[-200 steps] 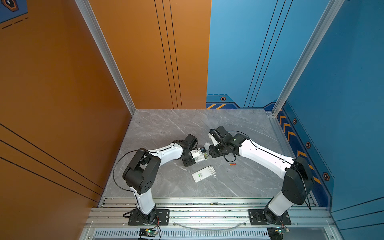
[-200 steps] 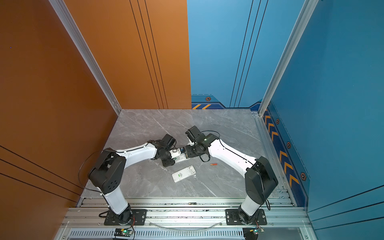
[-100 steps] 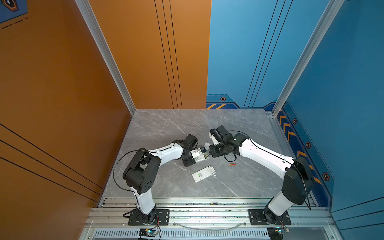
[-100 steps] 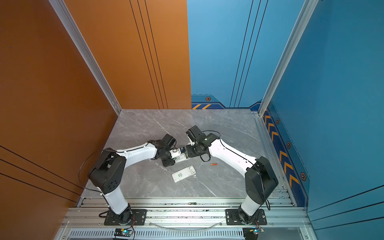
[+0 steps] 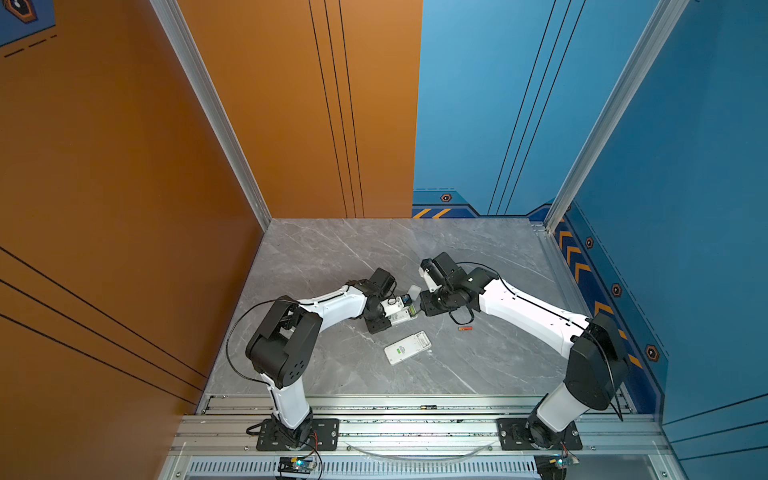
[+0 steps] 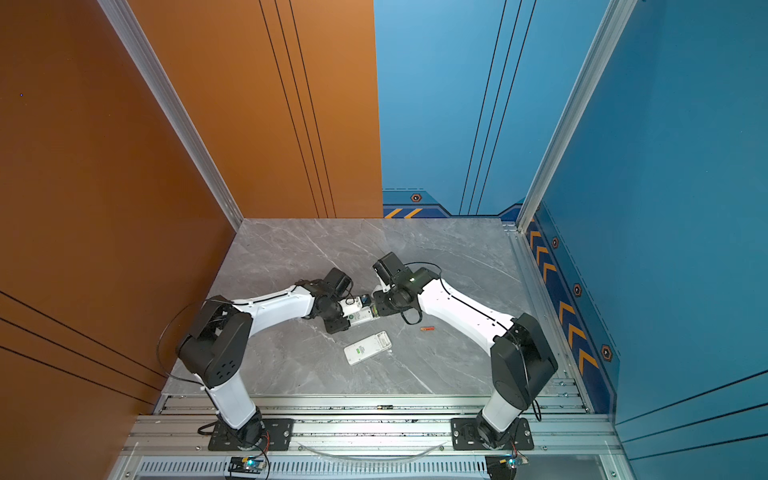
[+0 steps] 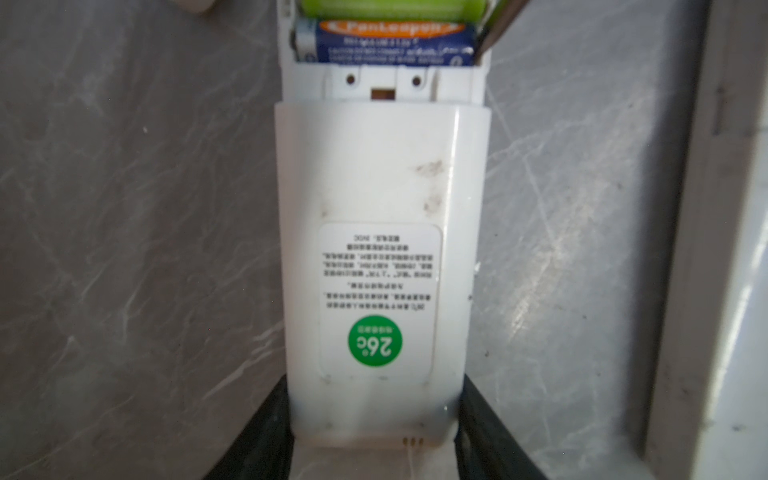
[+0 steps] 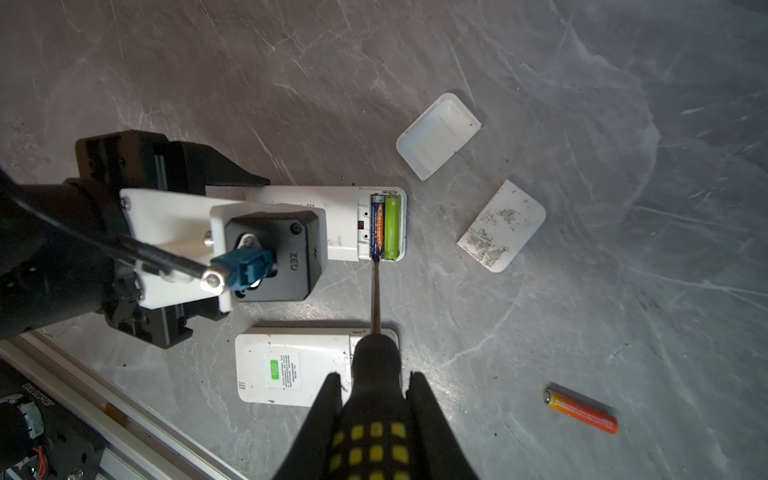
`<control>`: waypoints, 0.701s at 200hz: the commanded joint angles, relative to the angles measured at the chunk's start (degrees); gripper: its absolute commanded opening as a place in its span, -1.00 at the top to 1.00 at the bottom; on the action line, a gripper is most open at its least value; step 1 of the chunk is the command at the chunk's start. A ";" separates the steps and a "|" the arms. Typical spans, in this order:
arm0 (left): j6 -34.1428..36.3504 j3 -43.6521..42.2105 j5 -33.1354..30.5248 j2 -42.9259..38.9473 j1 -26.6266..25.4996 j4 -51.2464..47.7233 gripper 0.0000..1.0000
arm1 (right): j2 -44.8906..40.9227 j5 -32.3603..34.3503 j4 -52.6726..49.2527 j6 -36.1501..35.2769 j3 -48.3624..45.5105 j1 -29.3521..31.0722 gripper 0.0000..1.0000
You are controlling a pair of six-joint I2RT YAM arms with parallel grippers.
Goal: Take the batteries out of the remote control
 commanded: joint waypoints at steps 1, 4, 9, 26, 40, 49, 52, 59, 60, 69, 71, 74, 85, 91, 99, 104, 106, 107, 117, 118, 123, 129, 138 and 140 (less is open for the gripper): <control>0.55 -0.64 0.54 3.02 -0.49 -0.95 0.80 | 0.15 2.74 -3.45 -0.99 -0.53 -0.50 1.00; 0.50 -0.61 0.54 3.00 -0.48 -0.95 0.80 | 0.32 2.97 -3.48 -1.07 -0.32 -0.46 1.00; 0.49 -0.60 0.58 2.97 -0.48 -0.97 0.80 | 0.47 3.29 -3.49 -1.05 -0.26 -0.49 1.00; 0.49 -0.65 0.93 2.99 -0.49 -1.06 0.81 | 0.79 5.74 -3.95 -0.85 -0.16 -0.16 1.00; 0.58 -0.61 1.87 3.02 -0.49 -1.37 0.85 | 0.04 9.27 -3.35 0.32 -1.21 0.97 1.00; 0.58 -0.65 2.73 3.10 -0.41 -1.71 0.86 | -0.94 11.35 -1.46 1.27 -3.11 2.30 1.00; 0.58 -0.61 2.92 3.17 -0.48 -1.86 0.87 | -1.49 12.41 -0.46 1.61 -3.99 2.87 1.00; 0.49 -0.39 3.54 3.40 -0.44 -2.34 0.90 | -2.55 14.98 2.11 2.39 -6.44 4.20 1.00; 0.49 -0.37 3.67 3.47 -0.47 -2.39 0.90 | -2.70 15.28 2.43 2.50 -6.64 4.47 1.00; 0.42 -0.09 4.36 3.88 -0.47 -3.15 0.93 | -4.10 16.96 7.16 3.78 -10.20 6.02 1.00; 0.34 -0.08 4.44 4.00 -0.49 -3.21 0.93 | -4.37 17.20 8.42 4.13 -11.11 6.33 1.00; 0.38 0.05 4.77 4.05 -0.45 -3.43 0.94 | -4.83 17.67 10.52 4.49 -12.57 6.80 1.00; 0.43 0.10 5.74 4.26 -0.44 -3.93 0.96 | -6.22 21.25 16.36 5.36 -17.51 8.95 1.00; 0.52 0.18 6.45 4.28 -0.35 -4.30 0.97 | -7.02 22.56 19.98 6.00 -19.75 9.88 1.00; 0.82 0.26 7.40 4.40 -0.32 -4.83 0.98 | -8.29 22.92 24.57 7.27 -23.69 10.31 1.00; 0.92 0.44 7.89 4.41 -0.19 -5.18 0.99 | -9.17 22.72 28.75 7.89 -25.81 10.44 1.00; 0.99 0.51 8.20 4.46 -0.22 -5.35 0.99 | -9.53 22.64 29.95 7.95 -26.90 10.49 1.00; 1.00 0.53 8.37 4.44 -0.13 -5.39 0.99 | -9.66 22.59 30.76 7.96 -27.24 10.55 1.00; 1.06 0.80 9.54 4.62 0.15 -5.90 0.99 | -11.46 22.58 37.54 7.47 -31.89 10.80 1.00; 1.04 0.80 9.74 4.65 0.18 -5.97 0.99 | -11.64 22.42 38.56 7.46 -32.46 10.80 1.00; 1.02 1.12 10.56 4.84 0.43 -6.38 1.00 | -12.46 21.88 42.39 7.09 -34.66 10.75 1.00; 1.02 1.36 11.58 5.09 0.64 -6.86 1.00 | -13.37 21.11 47.16 6.63 -37.73 10.55 1.00; 1.01 1.75 12.69 5.44 0.91 -7.41 1.00 | -14.19 20.60 54.37 6.38 -41.68 10.61 1.00; 1.08 1.90 12.98 5.49 0.98 -7.57 1.00 | -14.21 20.60 55.60 6.39 -42.25 10.69 1.00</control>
